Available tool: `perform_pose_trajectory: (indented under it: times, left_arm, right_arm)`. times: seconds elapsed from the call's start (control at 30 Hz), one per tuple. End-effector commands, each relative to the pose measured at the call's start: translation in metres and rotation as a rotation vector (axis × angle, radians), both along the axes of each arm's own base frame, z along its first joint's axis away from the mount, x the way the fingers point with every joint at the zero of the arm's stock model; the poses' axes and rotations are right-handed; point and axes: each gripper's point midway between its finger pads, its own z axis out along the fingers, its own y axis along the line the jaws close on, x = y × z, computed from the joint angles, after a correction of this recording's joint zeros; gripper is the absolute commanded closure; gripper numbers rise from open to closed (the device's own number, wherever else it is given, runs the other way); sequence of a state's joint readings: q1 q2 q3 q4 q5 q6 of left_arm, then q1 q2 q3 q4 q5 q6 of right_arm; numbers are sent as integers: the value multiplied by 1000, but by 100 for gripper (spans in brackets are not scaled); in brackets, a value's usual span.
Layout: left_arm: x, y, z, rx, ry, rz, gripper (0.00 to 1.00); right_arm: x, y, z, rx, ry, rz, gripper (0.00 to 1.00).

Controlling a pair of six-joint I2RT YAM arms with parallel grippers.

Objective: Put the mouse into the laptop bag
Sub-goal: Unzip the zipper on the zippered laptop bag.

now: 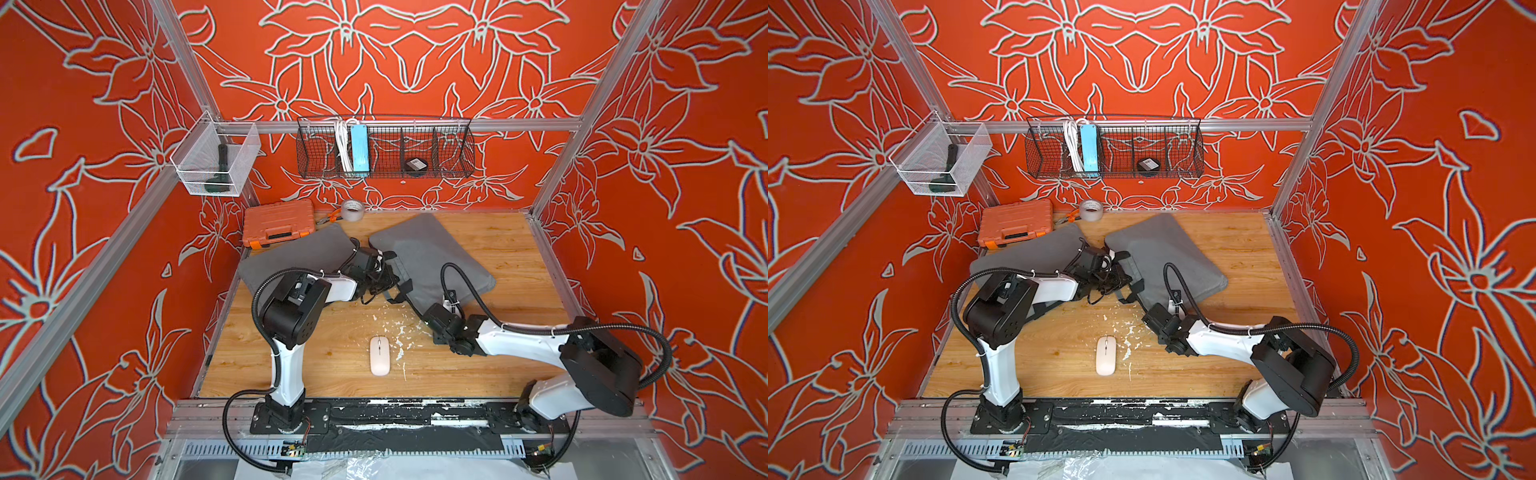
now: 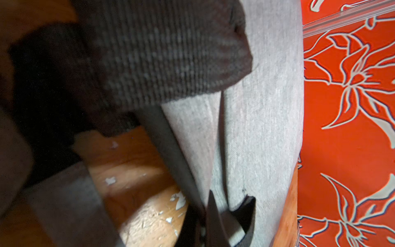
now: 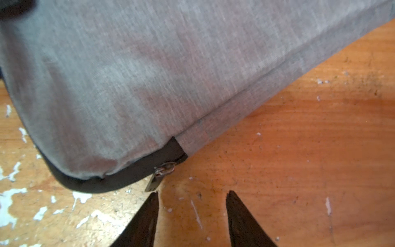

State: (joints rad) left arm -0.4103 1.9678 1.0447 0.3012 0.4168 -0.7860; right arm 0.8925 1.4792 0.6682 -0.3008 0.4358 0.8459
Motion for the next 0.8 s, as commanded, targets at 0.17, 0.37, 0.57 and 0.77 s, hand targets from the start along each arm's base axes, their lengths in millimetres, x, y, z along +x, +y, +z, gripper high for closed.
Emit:
perform_pose_trajectory:
  times: [0.17,0.37,0.57,0.77]
  left_arm:
    - [-1,4,14,-15,-18,9,100]
    - [-1,4,14,-19,-16,8,100]
    - [-2,4,16,-24,-19,8,100]
    - [-3,3,19,-31,-23,6,100]
  right_arm:
    - [-5,15,-6,-18,33,41,34]
    - [-3,20,-11,-50,42,34,35]
    - [0,15,-19,-98,49,-8,53]
    - [2,17,-27,-121,70,-20,73]
